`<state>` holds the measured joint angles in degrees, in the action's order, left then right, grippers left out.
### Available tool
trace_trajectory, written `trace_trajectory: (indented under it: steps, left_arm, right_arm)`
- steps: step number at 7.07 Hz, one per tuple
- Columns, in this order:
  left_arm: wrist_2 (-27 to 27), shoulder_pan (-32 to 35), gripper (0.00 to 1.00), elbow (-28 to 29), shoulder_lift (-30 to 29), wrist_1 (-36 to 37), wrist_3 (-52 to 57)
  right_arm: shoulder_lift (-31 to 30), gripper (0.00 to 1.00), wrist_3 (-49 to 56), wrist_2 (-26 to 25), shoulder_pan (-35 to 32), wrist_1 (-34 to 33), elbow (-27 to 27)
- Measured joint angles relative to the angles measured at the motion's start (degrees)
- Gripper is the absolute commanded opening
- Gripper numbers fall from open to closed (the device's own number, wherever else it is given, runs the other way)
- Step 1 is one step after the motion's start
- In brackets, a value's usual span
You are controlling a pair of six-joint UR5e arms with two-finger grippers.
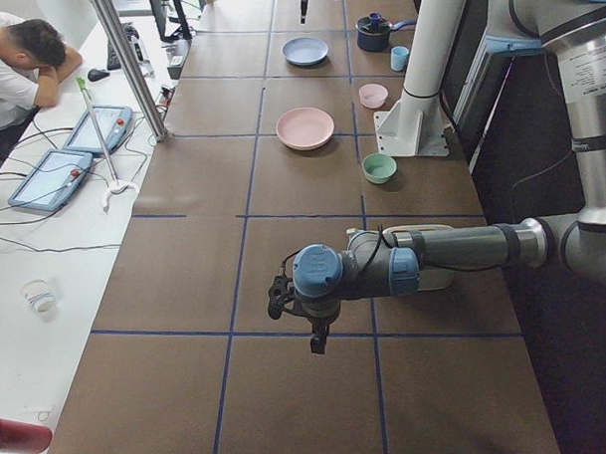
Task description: Stack three plates with pink and blue
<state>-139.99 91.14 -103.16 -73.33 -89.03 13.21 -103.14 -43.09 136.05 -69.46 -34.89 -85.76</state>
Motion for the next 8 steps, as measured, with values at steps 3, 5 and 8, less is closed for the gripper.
trace_trajectory:
  steps: [3, 5, 8]
  left_arm:
    - [0.06, 0.07, 1.0, -0.41, 0.08, -0.01, 0.0]
    - [0.07, 0.09, 1.0, -0.46, 0.11, -0.01, 0.18]
    - [0.07, 0.09, 1.0, -0.59, 0.11, -0.01, 0.14]
  right_arm:
    - [0.32, 0.48, -9.77, -3.82, 7.19, 7.57, 2.3]
    - [1.6, 0.23, -10.46, -4.1, 7.91, 7.55, 2.68]
    - [2.22, 0.0, -10.53, -4.17, 8.46, 7.34, 3.01]
